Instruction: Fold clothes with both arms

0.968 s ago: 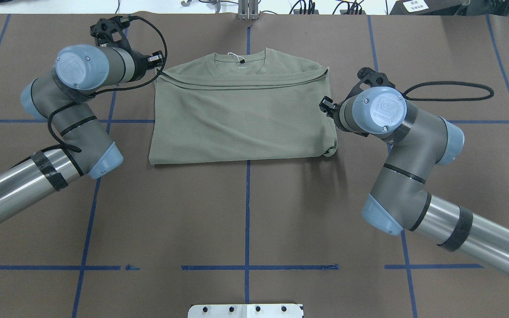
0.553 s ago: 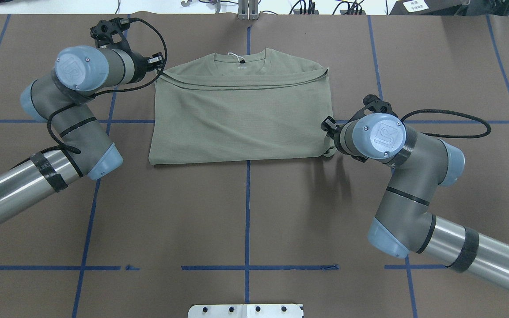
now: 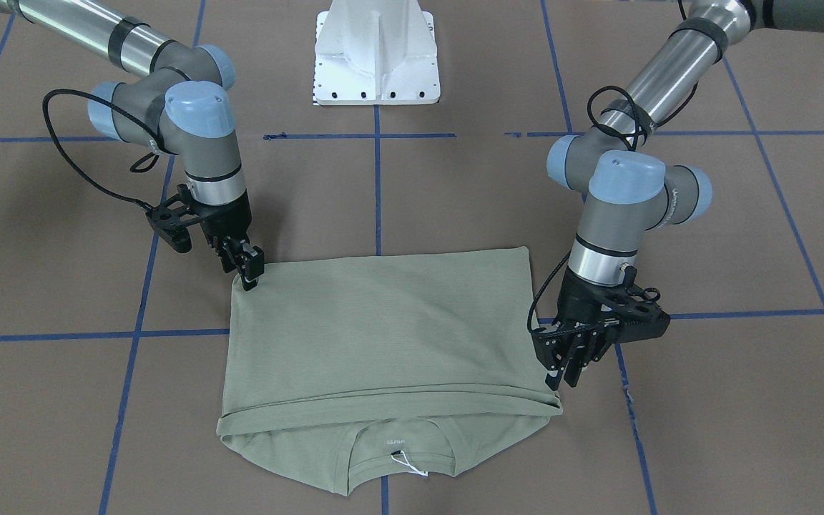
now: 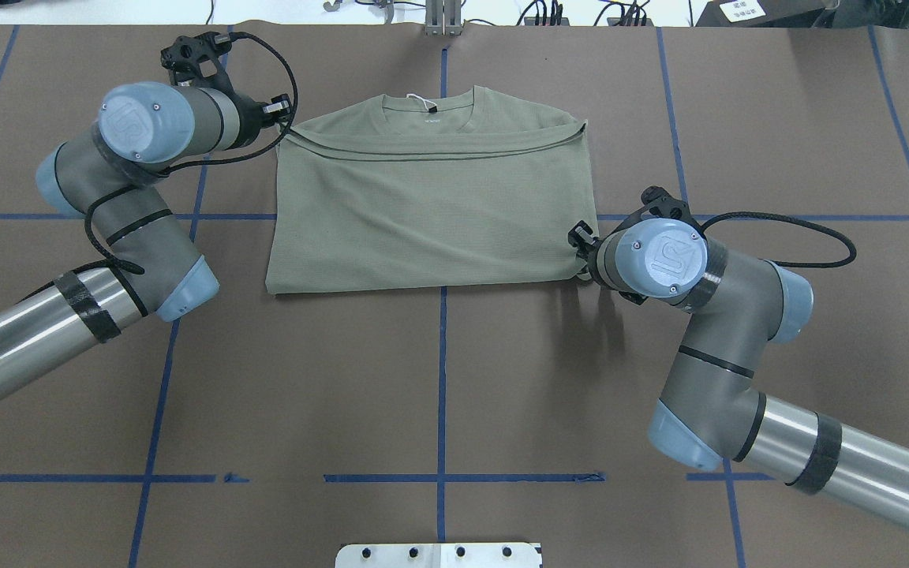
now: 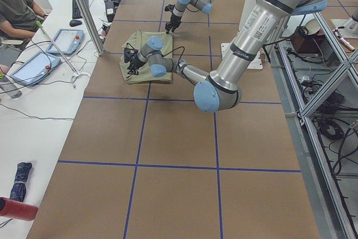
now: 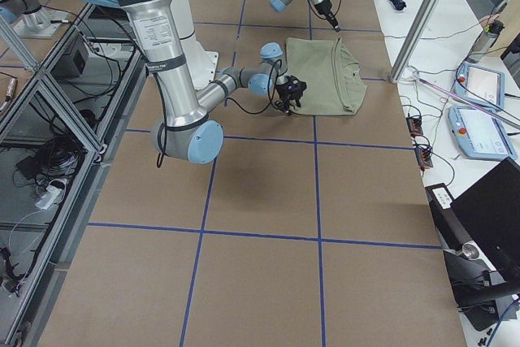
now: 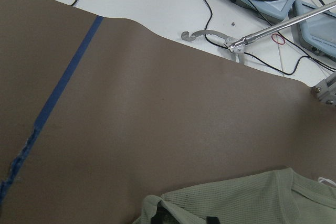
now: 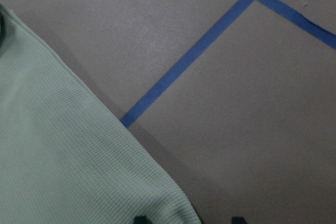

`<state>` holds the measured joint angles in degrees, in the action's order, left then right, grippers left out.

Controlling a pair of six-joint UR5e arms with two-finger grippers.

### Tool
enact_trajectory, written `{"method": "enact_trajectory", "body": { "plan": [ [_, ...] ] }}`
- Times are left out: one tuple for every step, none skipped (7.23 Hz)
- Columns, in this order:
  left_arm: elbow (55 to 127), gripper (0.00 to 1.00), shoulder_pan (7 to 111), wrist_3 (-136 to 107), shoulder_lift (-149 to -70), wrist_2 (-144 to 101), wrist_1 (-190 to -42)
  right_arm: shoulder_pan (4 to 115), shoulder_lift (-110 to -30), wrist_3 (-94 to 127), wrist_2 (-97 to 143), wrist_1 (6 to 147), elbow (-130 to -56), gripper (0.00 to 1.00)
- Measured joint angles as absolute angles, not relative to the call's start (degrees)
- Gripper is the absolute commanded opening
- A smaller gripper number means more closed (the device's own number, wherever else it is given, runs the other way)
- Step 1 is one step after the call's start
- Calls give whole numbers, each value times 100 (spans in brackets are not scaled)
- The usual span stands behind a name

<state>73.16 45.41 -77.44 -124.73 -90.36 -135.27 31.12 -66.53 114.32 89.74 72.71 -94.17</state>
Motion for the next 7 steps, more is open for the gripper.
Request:
{"method": "enact_trajectory", "body": {
  "plan": [
    [7314,40,4542,-7744,-12477,-9036,-13527,3110,-6637,11435,8971,7270,-9392,0],
    [7310,40,4542,-7743,-12478,-9035,-13527,3110,-6631,11436,8974,7269,-9385,0],
    [7307,40,4543,-7743,-12475,-9035,-13526,3116,-6630,11427,8981,7266,-9392,0],
    [7305,40,4542,-7745,-12475,-9035,-13526,3129,-6632,11414,8999,7263,-9438,0],
    [7304,40,4539,-7749,-12477,-9037,-13526,3144,-6655,11408,9024,7263,-9546,0],
    [7307,40,4536,-7753,-12479,-9041,-13526,3149,-6704,11418,9037,7284,-9704,0],
    [7319,40,4533,-7766,-12480,-9045,-13528,3115,-6805,11442,9046,7385,-9982,0]
  ]
}}
